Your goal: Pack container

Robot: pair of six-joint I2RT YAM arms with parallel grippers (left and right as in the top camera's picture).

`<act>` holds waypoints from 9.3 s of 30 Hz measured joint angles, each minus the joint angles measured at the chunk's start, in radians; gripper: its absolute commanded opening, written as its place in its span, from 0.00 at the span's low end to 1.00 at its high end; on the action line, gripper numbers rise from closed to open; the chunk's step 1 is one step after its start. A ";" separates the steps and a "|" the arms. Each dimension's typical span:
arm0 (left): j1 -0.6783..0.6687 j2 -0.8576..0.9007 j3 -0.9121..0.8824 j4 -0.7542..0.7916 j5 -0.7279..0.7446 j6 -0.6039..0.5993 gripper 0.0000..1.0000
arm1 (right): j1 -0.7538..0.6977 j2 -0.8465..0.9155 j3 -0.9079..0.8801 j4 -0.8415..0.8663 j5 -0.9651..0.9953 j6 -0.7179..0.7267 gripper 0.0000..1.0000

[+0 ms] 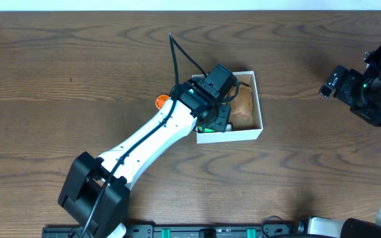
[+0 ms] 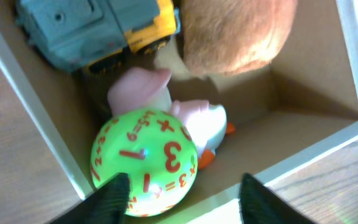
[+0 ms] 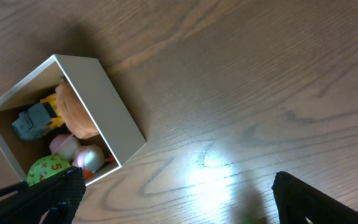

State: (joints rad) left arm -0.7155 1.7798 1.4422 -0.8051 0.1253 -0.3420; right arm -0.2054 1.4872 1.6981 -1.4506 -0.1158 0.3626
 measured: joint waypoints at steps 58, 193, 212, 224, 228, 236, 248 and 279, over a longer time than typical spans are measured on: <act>0.437 0.225 -0.008 0.074 -0.101 0.089 0.99 | 0.000 0.000 0.000 -0.004 0.000 0.000 0.99; 0.373 0.296 -0.005 0.131 -0.133 0.369 0.50 | 0.000 0.000 0.000 -0.045 0.004 -0.008 0.99; 0.342 -0.091 -0.003 -0.059 -0.194 0.369 0.45 | 0.000 0.000 0.000 -0.042 0.004 -0.008 0.99; 0.048 -0.106 0.006 0.163 -0.007 0.369 0.44 | 0.000 0.000 0.000 -0.026 0.004 -0.008 0.99; -0.013 -0.002 0.006 0.230 0.006 0.369 0.45 | 0.000 0.000 0.000 -0.027 0.004 -0.008 0.99; -0.026 0.126 0.002 0.234 0.007 0.374 0.81 | 0.000 0.000 0.000 -0.029 0.004 -0.008 0.99; -0.025 -0.098 0.002 0.192 -0.081 0.351 0.88 | 0.000 0.000 0.000 0.016 0.000 -0.026 0.99; 0.256 -1.024 0.026 -0.468 -0.616 0.001 0.98 | 0.000 -0.650 0.003 0.131 -0.248 -0.400 0.99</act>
State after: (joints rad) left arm -0.4599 0.7555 1.4677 -1.2732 -0.4908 -0.3408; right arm -0.2054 0.8371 1.7008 -1.3197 -0.3641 -0.0372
